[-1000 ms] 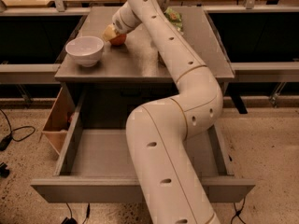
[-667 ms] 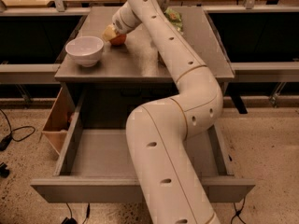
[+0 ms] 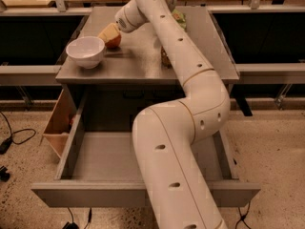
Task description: Pick apple from top drawer and place on counter
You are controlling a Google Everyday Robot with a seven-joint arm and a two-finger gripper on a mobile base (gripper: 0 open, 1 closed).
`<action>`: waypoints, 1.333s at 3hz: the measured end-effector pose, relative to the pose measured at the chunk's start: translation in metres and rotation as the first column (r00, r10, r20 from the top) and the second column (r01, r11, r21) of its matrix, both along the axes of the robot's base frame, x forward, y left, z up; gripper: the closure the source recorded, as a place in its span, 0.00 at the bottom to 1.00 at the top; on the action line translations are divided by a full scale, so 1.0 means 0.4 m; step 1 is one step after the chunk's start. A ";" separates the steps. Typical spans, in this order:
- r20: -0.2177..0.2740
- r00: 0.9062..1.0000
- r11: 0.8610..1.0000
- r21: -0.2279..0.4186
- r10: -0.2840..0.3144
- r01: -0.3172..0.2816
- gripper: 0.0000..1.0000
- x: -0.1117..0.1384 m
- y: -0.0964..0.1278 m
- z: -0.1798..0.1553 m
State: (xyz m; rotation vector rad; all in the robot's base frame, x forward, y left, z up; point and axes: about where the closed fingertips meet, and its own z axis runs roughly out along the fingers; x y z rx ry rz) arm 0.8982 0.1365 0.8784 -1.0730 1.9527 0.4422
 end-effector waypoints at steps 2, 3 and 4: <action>0.034 0.997 0.998 0.014 0.065 -0.065 0.00 -0.053 -0.027 0.096; 0.029 0.999 0.999 -0.017 0.041 -0.041 0.00 -0.083 -0.091 0.155; 0.028 1.000 1.000 -0.025 -0.001 0.002 0.00 -0.117 -0.185 0.228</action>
Offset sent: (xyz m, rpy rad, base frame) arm -0.0377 -0.0335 0.0819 -0.0250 -0.0578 0.0798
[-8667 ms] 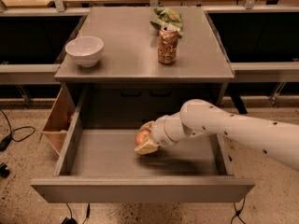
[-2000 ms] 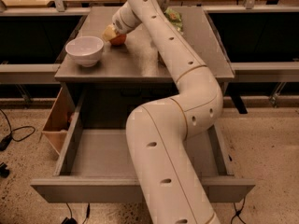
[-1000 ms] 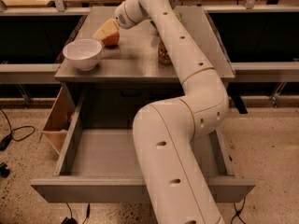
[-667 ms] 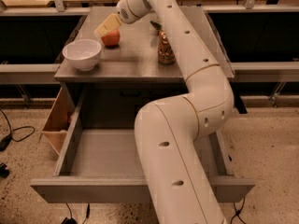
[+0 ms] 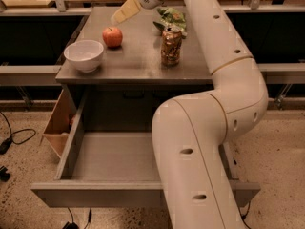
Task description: Pick apple from top drawer and place on counter
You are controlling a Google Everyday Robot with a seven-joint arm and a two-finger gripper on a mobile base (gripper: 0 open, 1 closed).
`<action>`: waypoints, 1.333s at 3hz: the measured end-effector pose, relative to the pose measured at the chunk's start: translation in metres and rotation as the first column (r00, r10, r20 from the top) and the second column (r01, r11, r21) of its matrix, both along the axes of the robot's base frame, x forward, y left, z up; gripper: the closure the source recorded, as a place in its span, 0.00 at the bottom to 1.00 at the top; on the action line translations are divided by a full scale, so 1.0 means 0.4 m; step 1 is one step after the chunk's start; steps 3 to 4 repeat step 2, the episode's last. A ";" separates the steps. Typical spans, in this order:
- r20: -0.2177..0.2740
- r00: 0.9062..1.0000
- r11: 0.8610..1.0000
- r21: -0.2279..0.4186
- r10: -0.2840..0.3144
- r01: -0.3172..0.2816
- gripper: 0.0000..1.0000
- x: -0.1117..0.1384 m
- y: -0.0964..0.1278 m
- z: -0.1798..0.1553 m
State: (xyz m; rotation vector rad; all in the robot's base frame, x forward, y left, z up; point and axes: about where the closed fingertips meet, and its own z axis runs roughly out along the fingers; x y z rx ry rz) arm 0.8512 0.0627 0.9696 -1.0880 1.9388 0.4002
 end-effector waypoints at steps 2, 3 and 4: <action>-0.016 0.982 0.982 0.035 -0.186 0.186 0.00 -0.117 -0.274 0.167; -0.016 0.982 0.982 0.035 -0.186 0.186 0.00 -0.117 -0.274 0.167; -0.016 0.982 0.982 0.035 -0.186 0.186 0.00 -0.117 -0.274 0.167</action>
Offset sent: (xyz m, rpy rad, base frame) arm -0.1743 -0.1624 0.0034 0.0556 0.0917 -0.3259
